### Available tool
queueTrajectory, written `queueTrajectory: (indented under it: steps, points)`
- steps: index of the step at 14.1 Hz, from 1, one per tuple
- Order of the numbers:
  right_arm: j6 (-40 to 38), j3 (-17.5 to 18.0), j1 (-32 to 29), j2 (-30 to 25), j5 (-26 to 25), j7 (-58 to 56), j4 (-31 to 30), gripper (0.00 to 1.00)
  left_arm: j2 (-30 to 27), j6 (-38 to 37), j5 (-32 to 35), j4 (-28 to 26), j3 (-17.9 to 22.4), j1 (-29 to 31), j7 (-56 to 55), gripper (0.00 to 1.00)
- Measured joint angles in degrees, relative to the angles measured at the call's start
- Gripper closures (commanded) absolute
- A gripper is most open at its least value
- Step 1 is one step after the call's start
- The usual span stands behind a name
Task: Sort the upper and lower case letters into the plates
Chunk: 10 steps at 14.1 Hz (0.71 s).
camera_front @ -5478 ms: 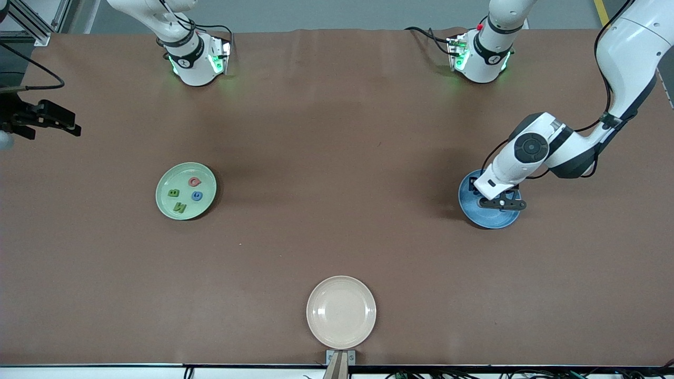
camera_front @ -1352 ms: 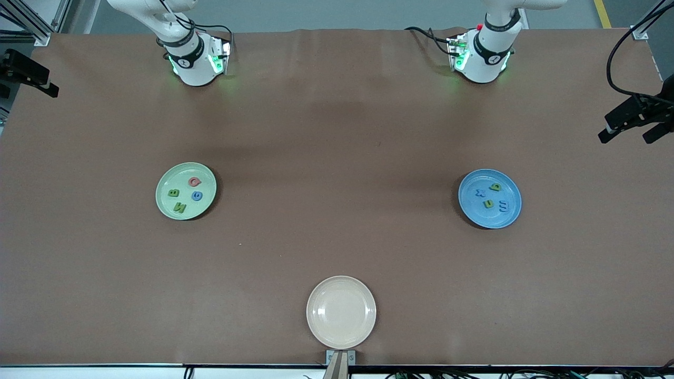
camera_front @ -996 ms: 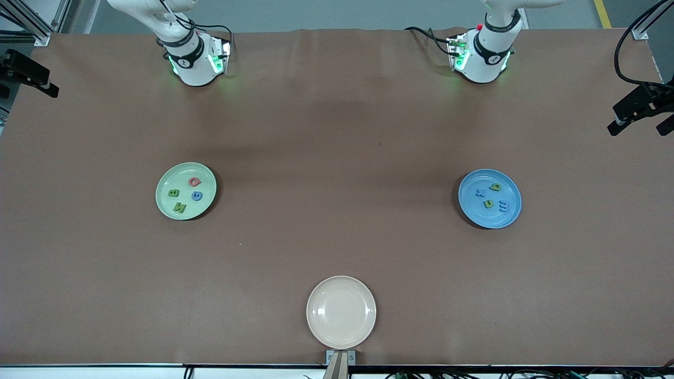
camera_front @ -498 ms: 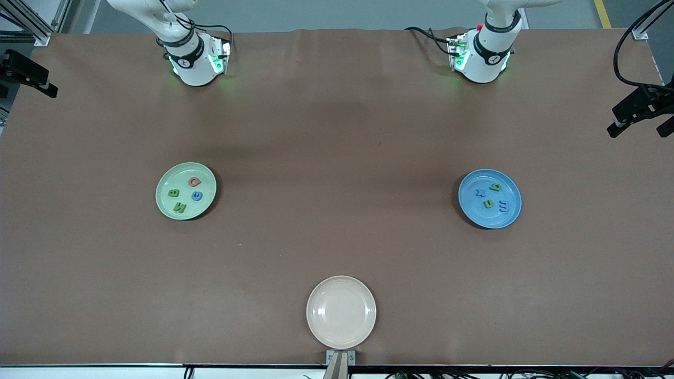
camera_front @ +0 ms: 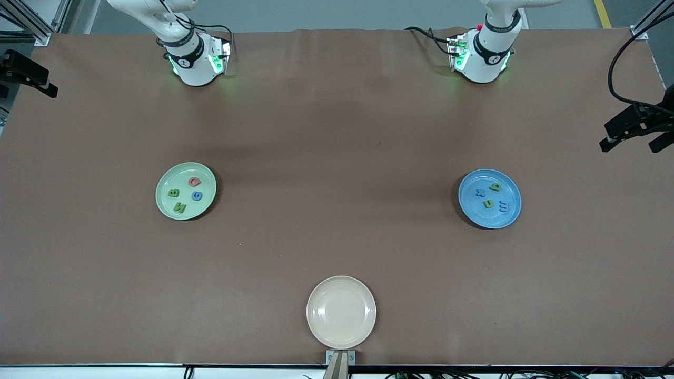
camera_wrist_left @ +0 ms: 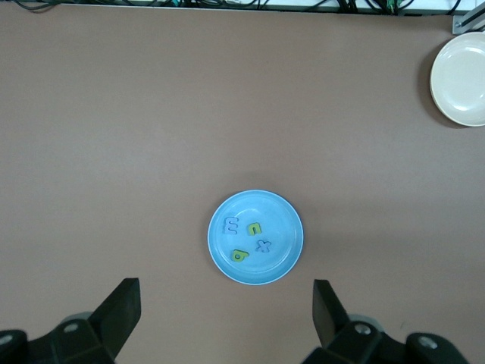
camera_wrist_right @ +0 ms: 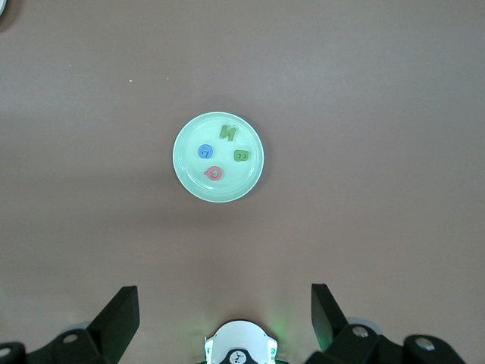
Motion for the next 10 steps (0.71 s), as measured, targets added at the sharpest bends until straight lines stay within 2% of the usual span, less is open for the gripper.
queueTrajectory:
  steps: [7,10]
  points:
    - [-0.04,0.02,0.0,0.0,0.0,0.0,0.0,0.0,0.46,-0.28,0.0,0.56,0.03,-0.45,0.0,0.0]
    - [-0.08,0.02,0.0,0.0,0.0,0.0,0.0,0.0,0.46,-0.32,0.0,0.62,1.26,-1.76,0.0,0.0]
